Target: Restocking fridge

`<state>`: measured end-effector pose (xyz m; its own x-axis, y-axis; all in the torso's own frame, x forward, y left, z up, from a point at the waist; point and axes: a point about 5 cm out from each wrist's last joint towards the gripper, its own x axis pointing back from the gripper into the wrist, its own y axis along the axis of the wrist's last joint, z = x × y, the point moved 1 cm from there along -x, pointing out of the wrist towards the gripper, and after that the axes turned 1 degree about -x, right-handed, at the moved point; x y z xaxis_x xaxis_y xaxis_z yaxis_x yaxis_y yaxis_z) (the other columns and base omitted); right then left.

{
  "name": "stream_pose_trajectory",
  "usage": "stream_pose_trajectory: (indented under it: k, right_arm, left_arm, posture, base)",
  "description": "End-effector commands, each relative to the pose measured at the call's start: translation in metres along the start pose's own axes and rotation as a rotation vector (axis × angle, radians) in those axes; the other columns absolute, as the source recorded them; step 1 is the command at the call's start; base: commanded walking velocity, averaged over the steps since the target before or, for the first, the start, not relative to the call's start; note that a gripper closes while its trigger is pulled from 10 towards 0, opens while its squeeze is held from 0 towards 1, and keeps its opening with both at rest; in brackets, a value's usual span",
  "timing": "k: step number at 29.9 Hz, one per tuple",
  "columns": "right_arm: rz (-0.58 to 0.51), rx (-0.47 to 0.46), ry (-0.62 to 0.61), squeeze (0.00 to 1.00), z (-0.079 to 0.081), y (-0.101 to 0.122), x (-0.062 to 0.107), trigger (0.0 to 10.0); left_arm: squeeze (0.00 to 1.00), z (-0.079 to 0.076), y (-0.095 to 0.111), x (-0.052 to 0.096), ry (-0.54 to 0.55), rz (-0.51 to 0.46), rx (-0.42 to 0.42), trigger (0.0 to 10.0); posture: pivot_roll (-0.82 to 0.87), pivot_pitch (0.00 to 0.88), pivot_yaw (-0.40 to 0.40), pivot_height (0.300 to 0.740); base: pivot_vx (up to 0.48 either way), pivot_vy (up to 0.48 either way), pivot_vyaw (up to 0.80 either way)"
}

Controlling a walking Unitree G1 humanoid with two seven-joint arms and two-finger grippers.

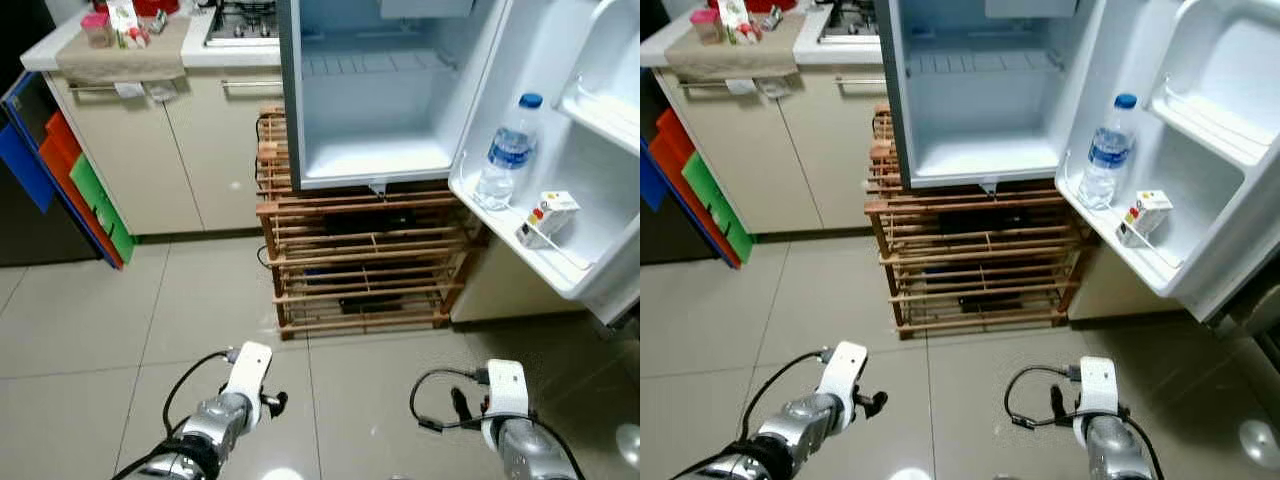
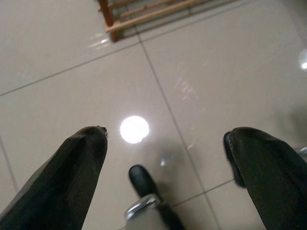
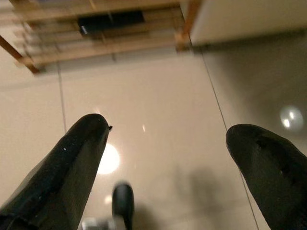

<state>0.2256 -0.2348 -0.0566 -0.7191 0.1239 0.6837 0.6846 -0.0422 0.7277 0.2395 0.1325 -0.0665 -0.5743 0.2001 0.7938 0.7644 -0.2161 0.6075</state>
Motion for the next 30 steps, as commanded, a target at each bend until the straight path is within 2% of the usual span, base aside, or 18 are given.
stream_pose_trajectory:
  k: [1, 3, 10, 17, 19, 23, 24, 28, 29, 30]
  right_arm:
    - [0.005, 0.009, -0.004, 0.00, -0.001, -0.003, 0.001, 10.0]
    - [0.033, 0.019, -0.002, 0.00, -0.001, -0.007, 0.000, 10.0]
    - [0.070, 0.031, -0.009, 0.00, -0.004, -0.015, 0.001, 10.0]
    - [0.092, 0.046, -0.020, 0.00, -0.008, -0.018, 0.002, 10.0]
    - [0.120, 0.059, -0.025, 0.00, -0.011, -0.024, 0.003, 10.0]
    - [0.195, 0.091, -0.062, 0.00, -0.025, -0.042, 0.011, 10.0]
    - [0.216, 0.092, -0.088, 0.00, -0.033, -0.049, 0.015, 10.0]
    - [0.234, 0.078, -0.140, 0.00, -0.047, -0.054, 0.020, 10.0]
    - [0.231, 0.073, -0.164, 0.00, -0.053, -0.054, 0.021, 10.0]
    - [0.223, 0.054, -0.214, 0.00, -0.064, -0.052, 0.023, 10.0]
  left_arm:
    - [0.00, 0.003, 0.006, 0.000, 0.008, -0.024, 0.014, 10.0]
    - [0.00, 0.000, 0.004, -0.001, 0.004, -0.019, 0.038, 10.0]
    - [0.00, -0.002, 0.002, -0.002, 0.008, -0.005, 0.025, 10.0]
    - [0.00, -0.002, 0.006, -0.002, 0.011, -0.020, 0.092, 10.0]
    - [0.00, 0.002, 0.004, -0.001, 0.025, -0.006, 0.124, 10.0]
    - [0.00, 0.010, -0.002, 0.001, 0.043, 0.007, 0.151, 10.0]
    - [0.00, 0.012, -0.004, 0.001, 0.045, 0.006, 0.154, 10.0]
    - [0.00, 0.017, 0.000, 0.003, 0.034, -0.025, 0.112, 10.0]
    - [0.00, 0.018, 0.008, 0.003, 0.022, -0.072, 0.034, 10.0]
    - [0.00, 0.016, 0.027, 0.004, -0.019, -0.186, -0.076, 10.0]
  posture:
    - [-0.12, 0.000, 0.042, 0.740]
    - [-0.13, 0.000, 0.044, 0.740]
    - [-0.13, 0.000, 0.045, 0.740]
    - [-0.13, 0.000, 0.044, 0.740]
    - [-0.13, 0.000, 0.044, 0.740]
    - [-0.12, 0.000, 0.039, 0.740]
    - [-0.12, 0.000, 0.039, 0.740]
    - [-0.13, 0.000, 0.042, 0.740]
    - [-0.13, 0.000, 0.044, 0.740]
    - [-0.14, 0.000, 0.045, 0.740]
  base:
    - [0.326, -0.349, 0.00]
    - [0.309, -0.366, 0.00]
    - [0.326, -0.348, 0.00]
    - [0.341, -0.334, 0.00]
    - [0.000, 0.000, 0.00]
    - [0.000, 0.000, 0.00]
    - [0.000, 0.000, 0.00]
    - [0.000, 0.000, 0.00]
    - [0.000, 0.000, 0.00]
    - [0.000, 0.000, 0.00]
